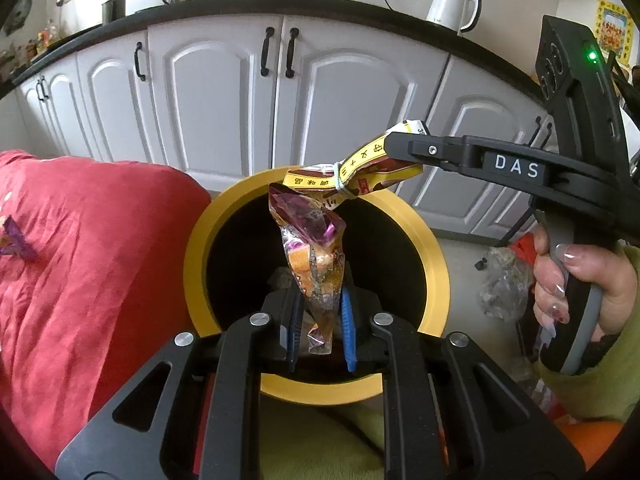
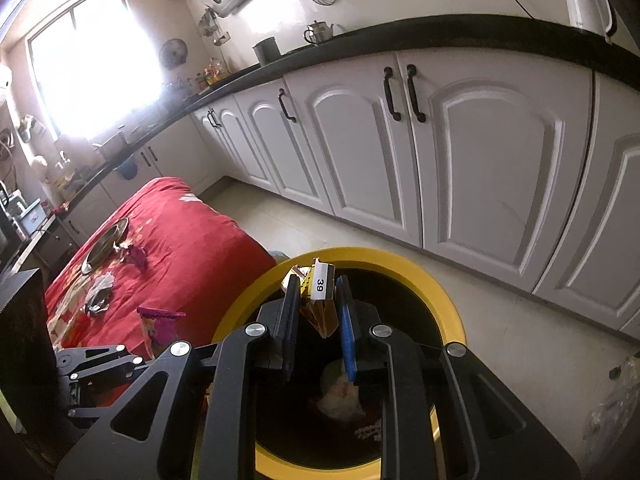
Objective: Collect trash
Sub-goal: 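Open both tools to drop the snack bag and yellow box into the bin, then move both open tools back from the bin over the table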
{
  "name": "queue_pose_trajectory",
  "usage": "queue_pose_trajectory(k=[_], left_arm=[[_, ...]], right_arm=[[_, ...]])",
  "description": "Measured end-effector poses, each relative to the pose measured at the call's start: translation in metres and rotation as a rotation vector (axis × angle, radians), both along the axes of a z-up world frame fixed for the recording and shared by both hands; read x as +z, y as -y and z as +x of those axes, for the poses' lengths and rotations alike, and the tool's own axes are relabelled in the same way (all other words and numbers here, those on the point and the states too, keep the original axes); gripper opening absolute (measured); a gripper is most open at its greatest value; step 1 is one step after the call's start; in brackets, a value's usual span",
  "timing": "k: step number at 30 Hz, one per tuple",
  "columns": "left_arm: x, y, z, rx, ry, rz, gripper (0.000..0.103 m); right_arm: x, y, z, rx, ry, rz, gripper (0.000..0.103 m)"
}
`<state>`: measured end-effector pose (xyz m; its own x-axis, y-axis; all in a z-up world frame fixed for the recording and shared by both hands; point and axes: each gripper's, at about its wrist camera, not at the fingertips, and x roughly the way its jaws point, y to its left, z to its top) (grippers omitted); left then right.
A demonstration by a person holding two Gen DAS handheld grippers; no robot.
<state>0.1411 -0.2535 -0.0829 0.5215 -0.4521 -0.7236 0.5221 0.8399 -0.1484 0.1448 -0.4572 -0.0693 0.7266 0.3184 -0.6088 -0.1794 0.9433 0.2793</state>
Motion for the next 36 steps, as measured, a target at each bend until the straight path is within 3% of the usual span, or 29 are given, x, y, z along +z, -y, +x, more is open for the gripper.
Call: queue_pose_trajectory(k=[8, 10, 13, 18, 25, 36], left_arm=[[-0.011, 0.003, 0.007, -0.003, -0.025, 0.003, 0.013], [-0.012, 0.003, 0.007, 0.003, -0.027, 0.002, 0.030], [-0.013, 0.001, 0.008, 0.012, -0.030, -0.002, 0.041], [-0.012, -0.004, 0.007, 0.025, -0.034, -0.007, 0.058], [-0.004, -0.019, 0.005, 0.081, -0.027, -0.018, 0.092], [0.020, -0.056, -0.003, 0.198, 0.045, -0.025, 0.092]], right_arm=[[-0.008, 0.004, 0.004, -0.003, -0.026, 0.025, 0.020], [-0.009, 0.003, 0.005, -0.004, -0.029, 0.030, 0.022], [-0.011, 0.008, 0.007, -0.018, -0.039, 0.053, 0.022], [-0.011, 0.014, 0.007, -0.045, -0.041, 0.071, 0.034], [-0.002, 0.011, 0.002, -0.051, -0.007, 0.052, 0.048], [0.016, -0.013, -0.007, 0.006, 0.036, 0.023, 0.060]])
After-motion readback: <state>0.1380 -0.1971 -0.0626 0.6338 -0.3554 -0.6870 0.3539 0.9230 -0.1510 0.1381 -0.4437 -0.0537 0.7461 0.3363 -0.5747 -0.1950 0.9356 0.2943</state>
